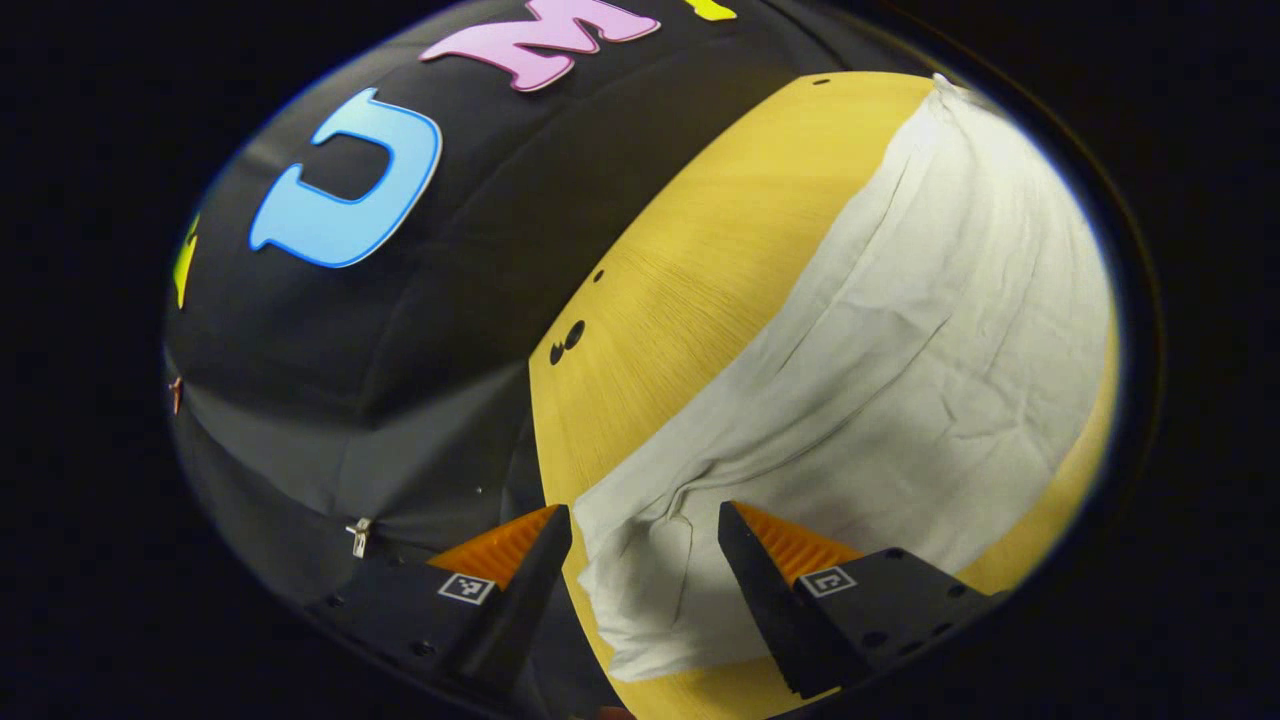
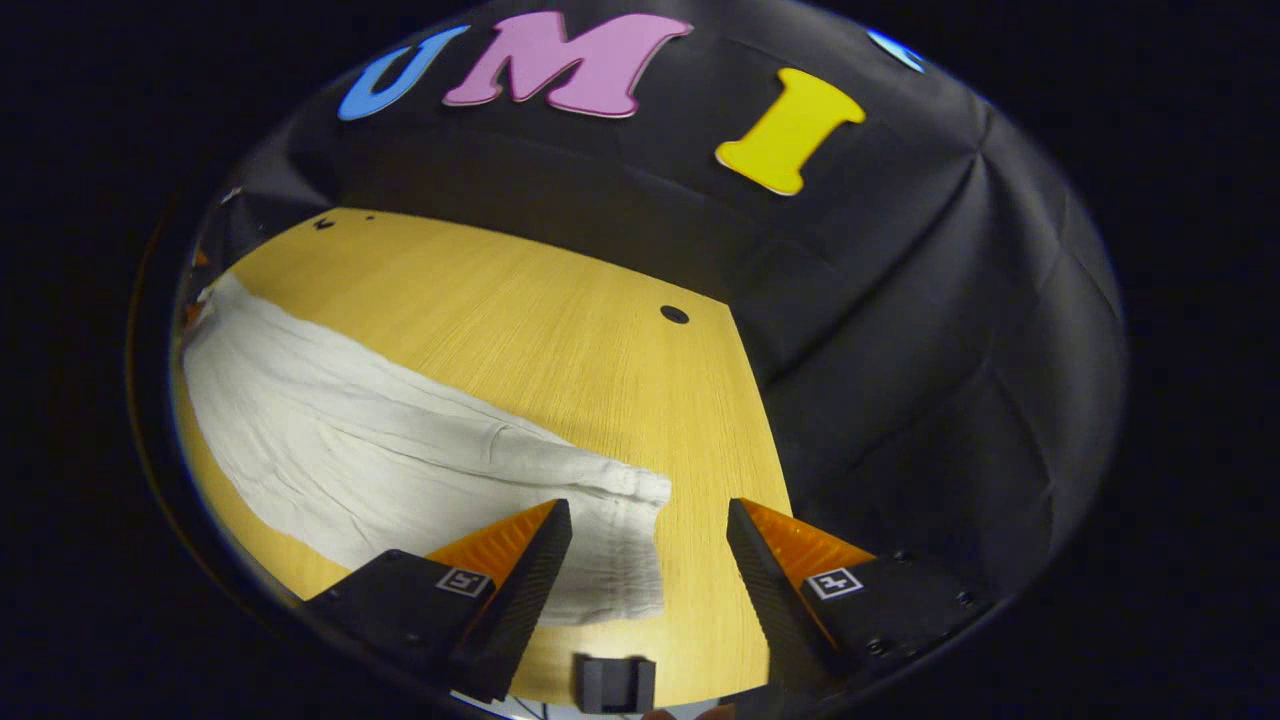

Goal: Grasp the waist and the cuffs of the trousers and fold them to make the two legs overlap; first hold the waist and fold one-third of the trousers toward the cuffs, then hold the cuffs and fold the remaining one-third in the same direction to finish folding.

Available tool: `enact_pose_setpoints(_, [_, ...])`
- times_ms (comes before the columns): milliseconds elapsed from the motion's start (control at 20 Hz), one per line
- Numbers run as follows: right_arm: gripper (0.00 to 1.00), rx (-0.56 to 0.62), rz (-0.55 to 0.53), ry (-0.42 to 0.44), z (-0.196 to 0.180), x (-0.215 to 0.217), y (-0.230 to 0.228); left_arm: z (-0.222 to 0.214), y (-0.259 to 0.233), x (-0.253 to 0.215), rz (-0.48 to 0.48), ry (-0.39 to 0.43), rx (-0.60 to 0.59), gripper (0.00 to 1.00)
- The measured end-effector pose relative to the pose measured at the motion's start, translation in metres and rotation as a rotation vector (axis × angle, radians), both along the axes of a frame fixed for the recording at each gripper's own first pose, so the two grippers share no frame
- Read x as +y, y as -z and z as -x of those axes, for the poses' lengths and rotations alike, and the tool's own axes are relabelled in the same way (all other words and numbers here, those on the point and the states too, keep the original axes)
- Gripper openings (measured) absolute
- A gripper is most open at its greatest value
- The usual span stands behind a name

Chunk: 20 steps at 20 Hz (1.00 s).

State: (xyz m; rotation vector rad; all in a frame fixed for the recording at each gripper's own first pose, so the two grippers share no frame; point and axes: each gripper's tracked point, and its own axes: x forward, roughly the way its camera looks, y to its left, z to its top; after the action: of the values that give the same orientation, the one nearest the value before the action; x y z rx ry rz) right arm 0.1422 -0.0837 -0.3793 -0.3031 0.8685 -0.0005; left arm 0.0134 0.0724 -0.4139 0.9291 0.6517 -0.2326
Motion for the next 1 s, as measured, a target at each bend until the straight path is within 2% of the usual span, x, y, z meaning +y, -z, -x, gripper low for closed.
enact_pose_setpoints(50, [0.98, 0.0, -0.007, 0.052, 0.01, -0.003, -0.007, 0.005, -0.009, -0.001, 0.02, -0.028, -0.016, 0.94])
enact_pose_setpoints(150, [0.98, 0.005, -0.139, 0.188, 0.033, 0.008, -0.013, 0.021, -0.024, -0.007, 0.11, -0.112, -0.035, 0.94])
enact_pose_setpoints(300, [0.98, 0.074, -0.326, 0.402, 0.059, 0.02, 0.01, 0.042, -0.041, -0.023, 0.261, -0.211, -0.025, 0.95])
enact_pose_setpoints(350, [0.98, 0.101, -0.375, 0.471, 0.063, 0.02, 0.019, 0.047, -0.046, -0.028, 0.29, -0.231, -0.023, 0.95])
enact_pose_setpoints(400, [0.98, 0.094, -0.458, 0.58, 0.065, 0.019, 0.032, 0.053, -0.051, -0.036, 0.316, -0.236, -0.016, 0.95])
enact_pose_setpoints(550, [0.99, 0.086, -0.576, 0.739, 0.057, 0.011, 0.055, 0.069, -0.064, -0.044, 0.342, -0.24, -0.013, 0.95])
enact_pose_setpoints(850, [0.99, 0.082, -0.705, 0.898, 0.034, 0.0, 0.092, 0.094, -0.066, -0.046, 0.344, -0.272, 0.029, 0.96])
enact_pose_setpoints(1000, [0.98, 0.017, -0.787, 1.007, 0.018, -0.007, 0.094, 0.1, -0.067, -0.05, 0.339, -0.291, 0.042, 0.96])
